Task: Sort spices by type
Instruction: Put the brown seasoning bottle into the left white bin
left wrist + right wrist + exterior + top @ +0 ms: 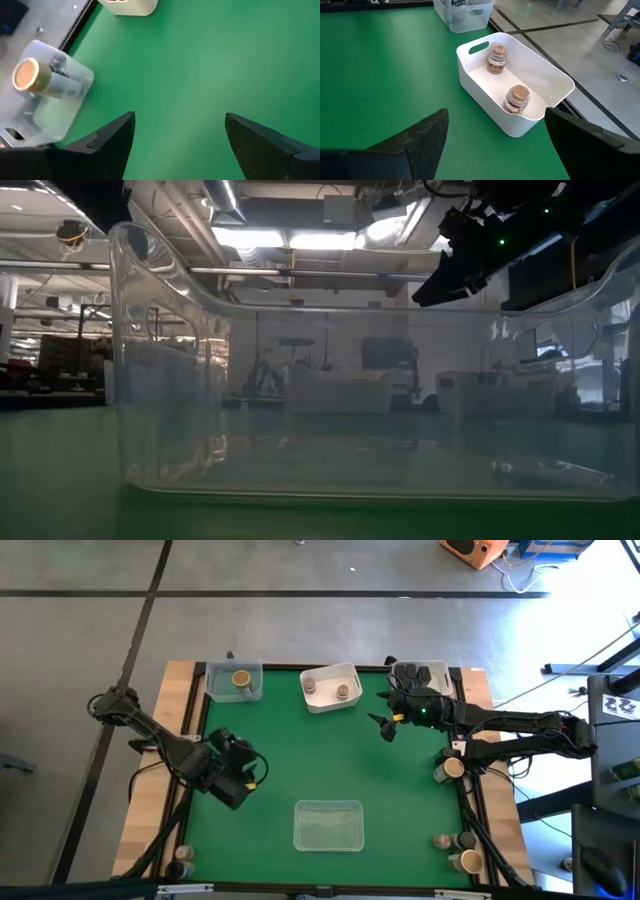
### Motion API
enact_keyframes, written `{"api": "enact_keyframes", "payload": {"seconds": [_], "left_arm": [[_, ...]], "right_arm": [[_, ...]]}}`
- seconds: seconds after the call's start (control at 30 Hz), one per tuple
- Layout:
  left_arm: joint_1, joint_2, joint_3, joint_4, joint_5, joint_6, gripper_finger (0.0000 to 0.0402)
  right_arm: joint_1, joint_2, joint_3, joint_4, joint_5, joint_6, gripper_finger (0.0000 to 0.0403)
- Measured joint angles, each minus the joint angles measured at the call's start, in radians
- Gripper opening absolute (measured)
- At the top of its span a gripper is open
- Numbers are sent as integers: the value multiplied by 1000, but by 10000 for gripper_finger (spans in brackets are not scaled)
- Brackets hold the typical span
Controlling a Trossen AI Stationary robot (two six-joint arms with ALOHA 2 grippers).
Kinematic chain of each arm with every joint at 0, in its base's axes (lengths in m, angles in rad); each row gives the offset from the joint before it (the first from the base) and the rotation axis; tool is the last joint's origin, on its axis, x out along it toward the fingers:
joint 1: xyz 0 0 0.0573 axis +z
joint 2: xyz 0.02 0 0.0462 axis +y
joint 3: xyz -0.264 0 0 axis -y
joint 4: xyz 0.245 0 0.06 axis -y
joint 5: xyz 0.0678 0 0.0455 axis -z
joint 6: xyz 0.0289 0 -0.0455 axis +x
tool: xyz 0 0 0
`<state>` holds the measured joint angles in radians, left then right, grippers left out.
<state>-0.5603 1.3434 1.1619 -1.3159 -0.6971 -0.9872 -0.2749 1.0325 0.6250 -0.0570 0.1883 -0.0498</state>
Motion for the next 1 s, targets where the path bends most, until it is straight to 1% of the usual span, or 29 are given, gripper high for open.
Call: {"api": "enact_keyframes", "payload": {"seconds": [0.1, 0.2, 0.33, 0.43, 0.53, 0.73, 0.83, 1.0], "left_arm": [[16, 0, -12, 17, -1, 49, 292], [42, 0, -28, 93, -1, 65, 292], [77, 1, -41, 228, 29, 221, 292], [86, 1, -41, 333, 91, 294, 292], [86, 2, -20, 370, 186, 302, 292], [44, 6, 1, 345, 324, 127, 292], [14, 6, 1, 290, 410, -22, 292], [-52, 6, 1, 203, 498, -268, 292]], "right_arm": [[0, 0, 0, 1, -1, 0, 331], [0, 0, 0, 4, -21, -5, 331], [0, 0, 0, 4, -26, -7, 331], [0, 0, 0, 2, -26, -7, 331], [0, 0, 0, 2, -26, -8, 331], [0, 0, 0, 2, -26, -8, 331], [0, 0, 0, 3, -26, -8, 331], [0, 0, 0, 3, -25, -8, 331]]}}
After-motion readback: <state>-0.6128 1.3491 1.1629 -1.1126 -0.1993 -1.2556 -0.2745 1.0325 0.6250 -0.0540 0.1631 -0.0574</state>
